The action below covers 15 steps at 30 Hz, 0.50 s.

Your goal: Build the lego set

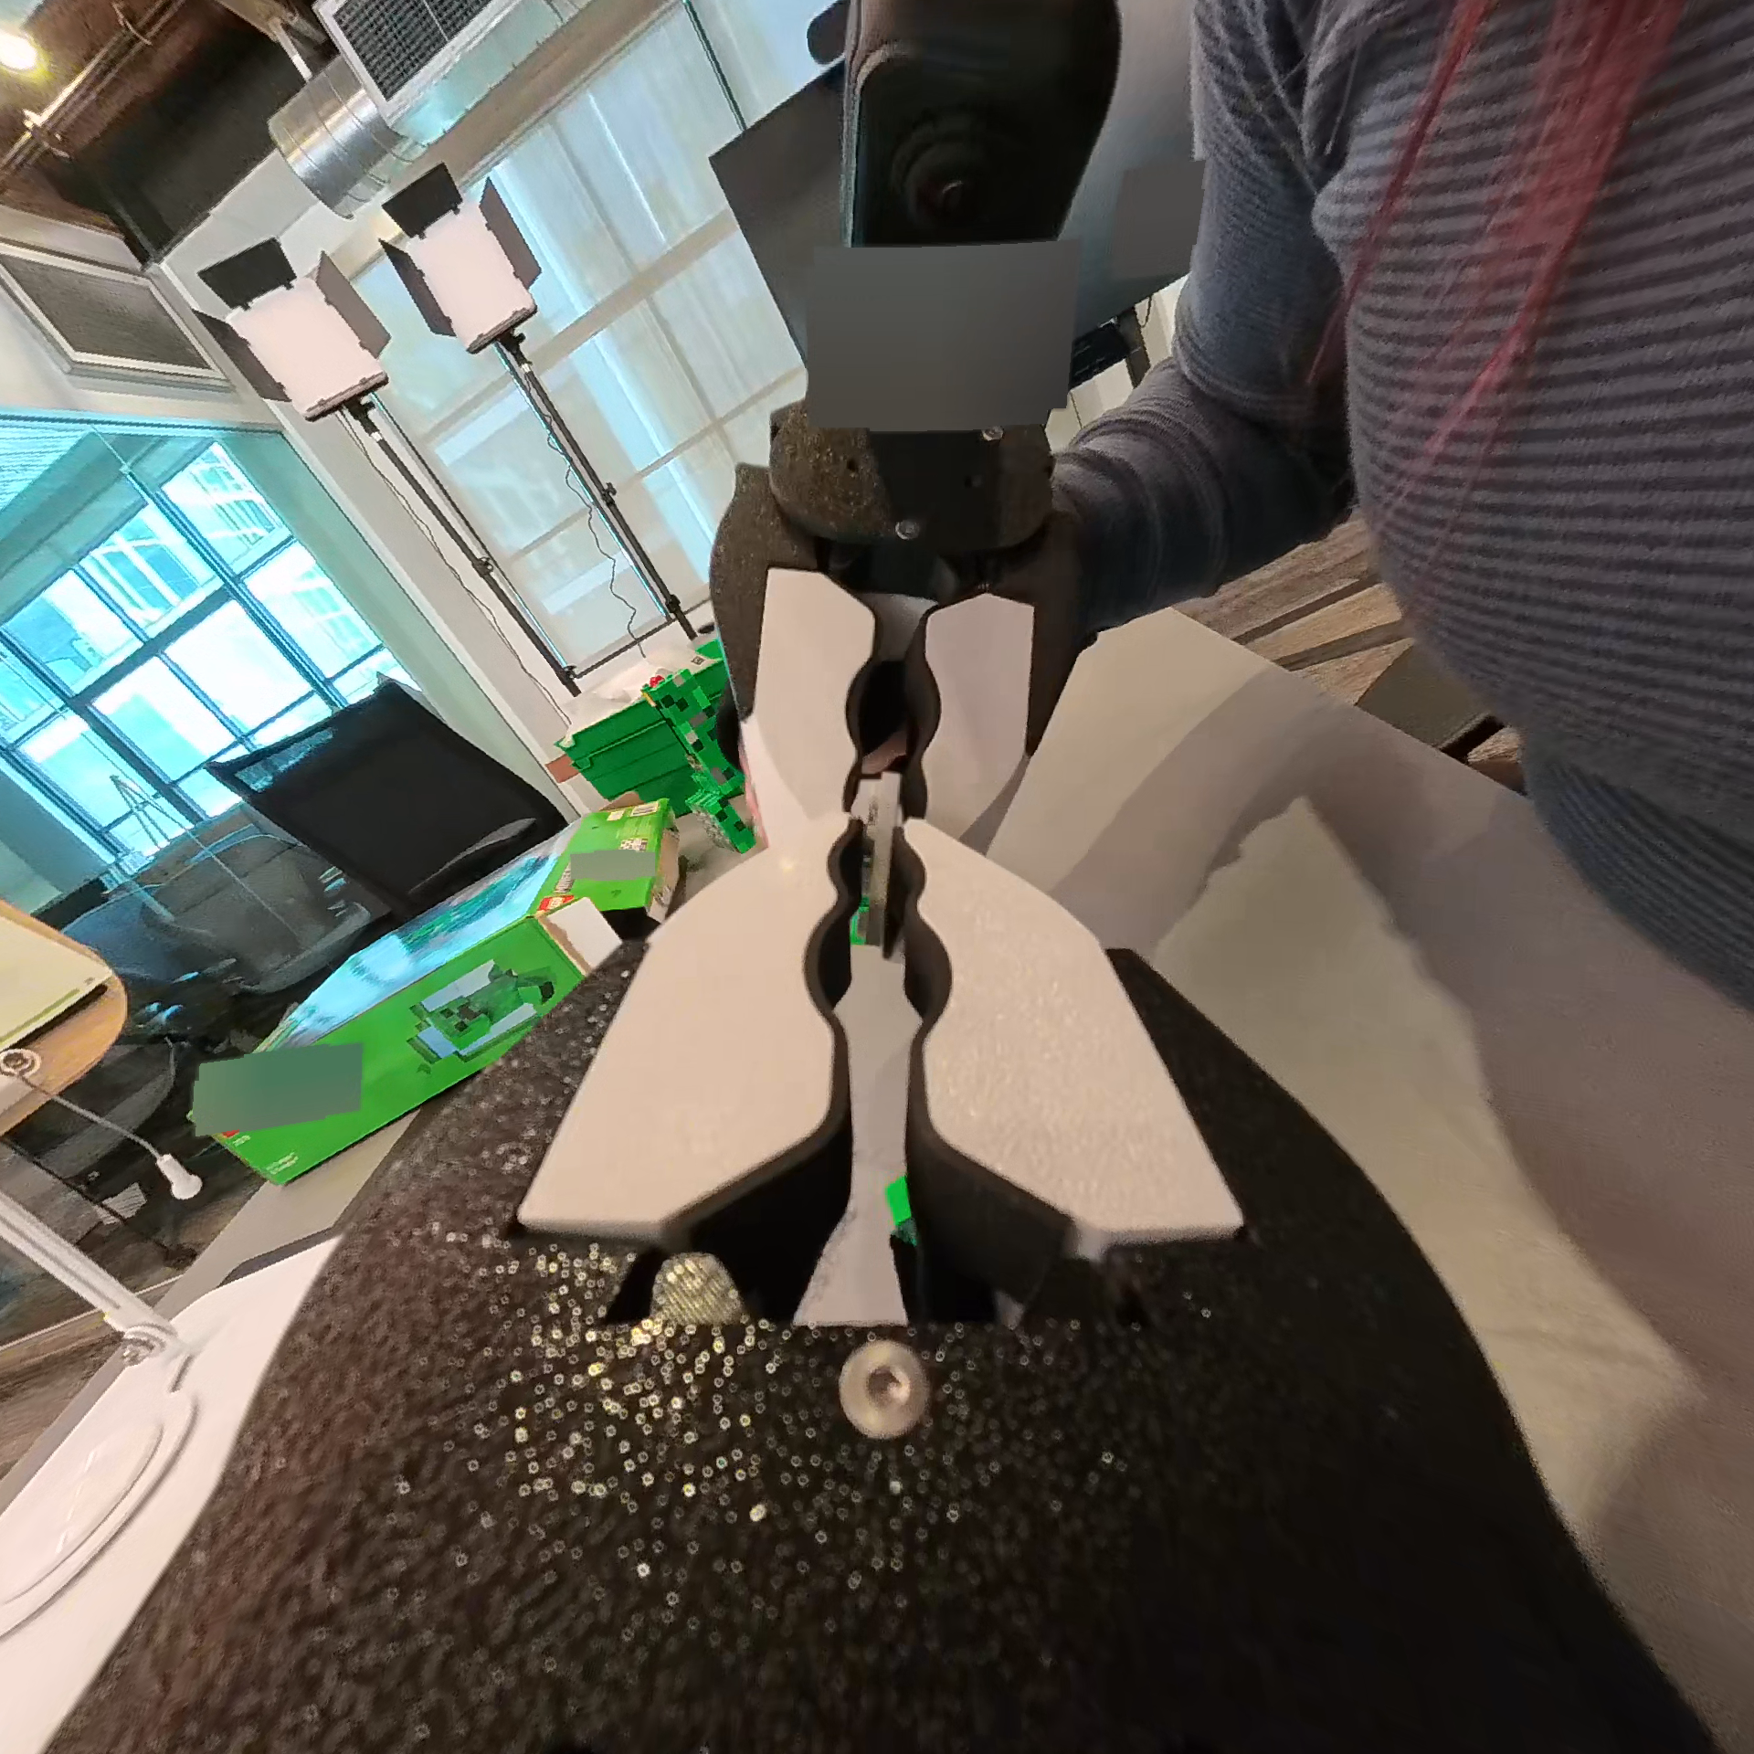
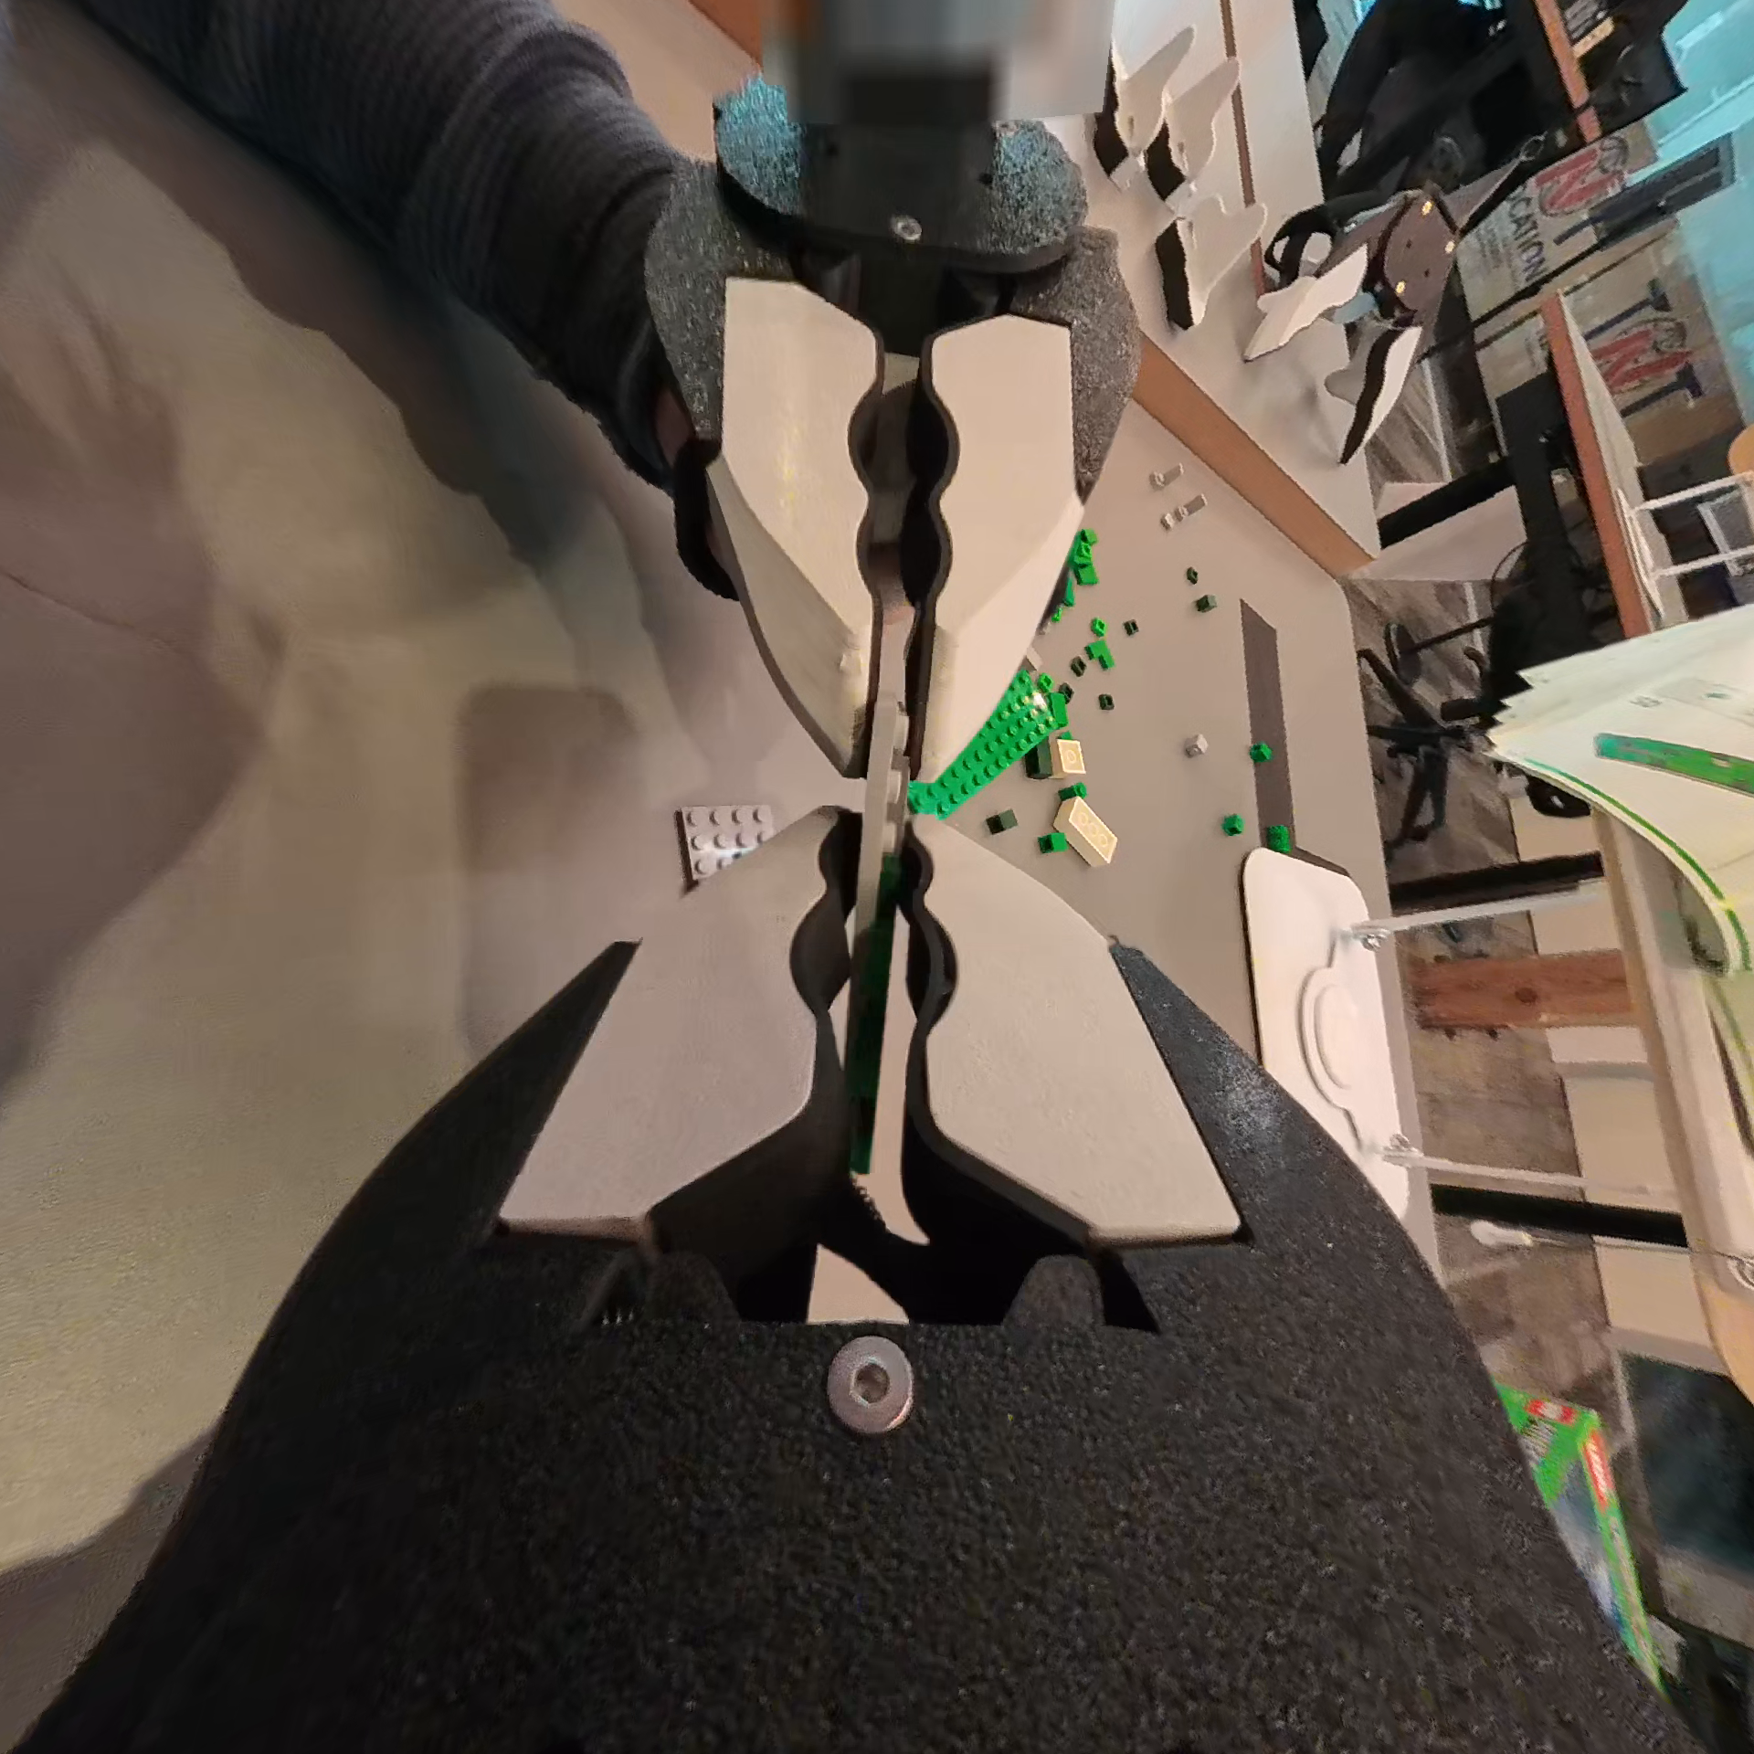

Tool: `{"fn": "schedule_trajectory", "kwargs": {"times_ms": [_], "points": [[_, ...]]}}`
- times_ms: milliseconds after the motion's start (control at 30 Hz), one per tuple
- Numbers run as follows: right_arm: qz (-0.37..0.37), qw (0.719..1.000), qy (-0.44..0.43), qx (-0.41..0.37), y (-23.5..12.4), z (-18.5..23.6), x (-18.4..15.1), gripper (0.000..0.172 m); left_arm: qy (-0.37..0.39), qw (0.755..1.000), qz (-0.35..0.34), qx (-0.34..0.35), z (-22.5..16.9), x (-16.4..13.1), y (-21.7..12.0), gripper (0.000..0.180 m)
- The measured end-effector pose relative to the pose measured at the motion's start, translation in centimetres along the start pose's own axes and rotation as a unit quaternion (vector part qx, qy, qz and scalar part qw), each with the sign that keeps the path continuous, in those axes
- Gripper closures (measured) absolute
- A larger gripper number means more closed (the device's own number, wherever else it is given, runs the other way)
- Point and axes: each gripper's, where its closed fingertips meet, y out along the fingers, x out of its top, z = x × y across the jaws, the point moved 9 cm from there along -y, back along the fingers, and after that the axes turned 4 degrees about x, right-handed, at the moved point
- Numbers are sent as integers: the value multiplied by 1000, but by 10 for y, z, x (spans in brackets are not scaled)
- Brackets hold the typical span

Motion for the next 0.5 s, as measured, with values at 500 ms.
{"fn": "schedule_trajectory", "kwargs": {"times_ms": [500], "points": [[88, 981, -96, -143, 11, 2, -13, 165, -63, 997, 36, 31, 7, -10, 5, 165]]}}
